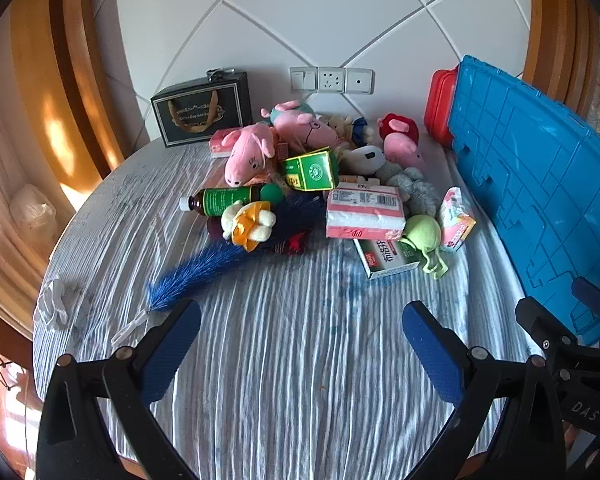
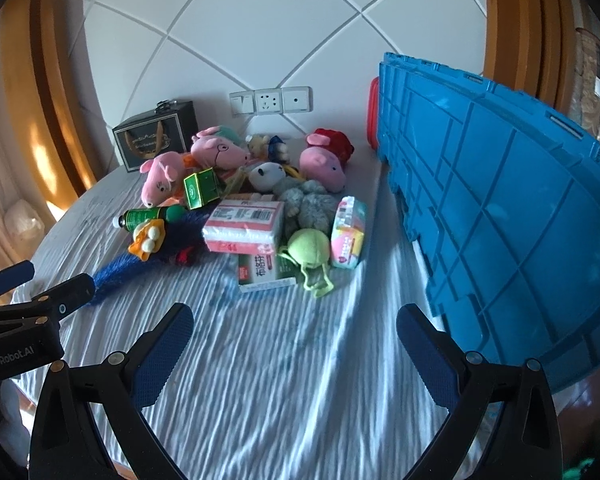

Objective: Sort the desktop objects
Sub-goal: 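Move both grippers toward the pile of toys on the bed, then grasp the cream teddy bear with the left gripper while the right grasps the tissue pack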

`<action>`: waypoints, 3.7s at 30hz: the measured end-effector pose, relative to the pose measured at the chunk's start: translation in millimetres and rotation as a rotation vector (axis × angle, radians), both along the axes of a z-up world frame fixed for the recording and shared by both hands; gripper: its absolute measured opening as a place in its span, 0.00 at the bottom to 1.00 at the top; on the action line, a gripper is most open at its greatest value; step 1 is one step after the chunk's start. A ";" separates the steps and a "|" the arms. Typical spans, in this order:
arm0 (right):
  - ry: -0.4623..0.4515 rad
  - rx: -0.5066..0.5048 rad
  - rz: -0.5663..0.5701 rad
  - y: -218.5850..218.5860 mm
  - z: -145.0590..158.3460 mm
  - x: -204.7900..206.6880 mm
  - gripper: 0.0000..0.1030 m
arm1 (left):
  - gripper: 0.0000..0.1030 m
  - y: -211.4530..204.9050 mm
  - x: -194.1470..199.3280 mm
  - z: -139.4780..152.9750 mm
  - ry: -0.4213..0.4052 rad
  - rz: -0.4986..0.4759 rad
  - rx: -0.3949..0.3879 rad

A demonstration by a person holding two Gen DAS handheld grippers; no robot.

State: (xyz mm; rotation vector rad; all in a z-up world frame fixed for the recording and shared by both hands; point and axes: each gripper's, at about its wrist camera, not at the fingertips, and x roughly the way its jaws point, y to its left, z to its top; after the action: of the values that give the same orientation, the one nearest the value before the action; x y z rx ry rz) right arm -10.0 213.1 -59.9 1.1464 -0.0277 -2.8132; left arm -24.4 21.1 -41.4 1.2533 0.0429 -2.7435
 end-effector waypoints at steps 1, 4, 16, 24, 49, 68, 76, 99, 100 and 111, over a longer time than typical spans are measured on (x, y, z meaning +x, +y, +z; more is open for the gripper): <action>-0.010 -0.007 0.011 -0.2 -3.8 -2.5 1.00 | 1.00 -2.2 -0.6 -3.4 -0.016 0.015 -0.004; -0.042 -0.031 0.047 -0.2 -17.9 -12.3 1.00 | 1.00 -11.6 1.3 -13.5 -0.054 0.061 -0.015; -0.107 -0.032 0.055 -17.5 -42.8 -54.2 1.00 | 1.00 -112.3 -25.4 -52.2 -0.148 0.255 0.091; -0.151 0.032 0.004 -30.2 -51.4 -91.5 1.00 | 1.00 -140.9 -99.0 -74.3 -0.161 0.224 0.145; -0.251 0.044 0.159 -67.5 -104.9 -230.8 1.00 | 0.56 -132.8 -220.7 -168.8 -0.331 0.067 0.200; -0.410 -0.115 0.412 -104.2 -122.5 -212.5 0.84 | 0.50 -111.0 -166.6 -148.7 -0.307 -0.040 0.083; -0.310 0.030 0.399 -97.8 -105.6 -219.0 1.00 | 0.57 -117.0 -178.8 -149.1 -0.301 -0.002 0.114; -0.380 0.128 0.466 -118.3 -136.4 -225.1 1.00 | 0.54 -104.1 -197.3 -160.9 -0.313 -0.034 0.076; -0.384 0.127 0.451 -119.6 -137.4 -229.3 1.00 | 0.54 -99.4 -195.6 -159.9 -0.312 -0.036 0.073; -0.393 0.230 0.395 -136.4 -156.5 -221.0 0.88 | 0.50 -91.8 -189.0 -149.3 -0.289 -0.042 0.040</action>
State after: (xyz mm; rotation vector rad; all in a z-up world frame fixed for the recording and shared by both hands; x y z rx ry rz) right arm -231.0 76.7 -216.4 1.5402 0.4486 -2.2576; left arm -213.4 -70.7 -190.8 1.6658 0.0441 -2.5769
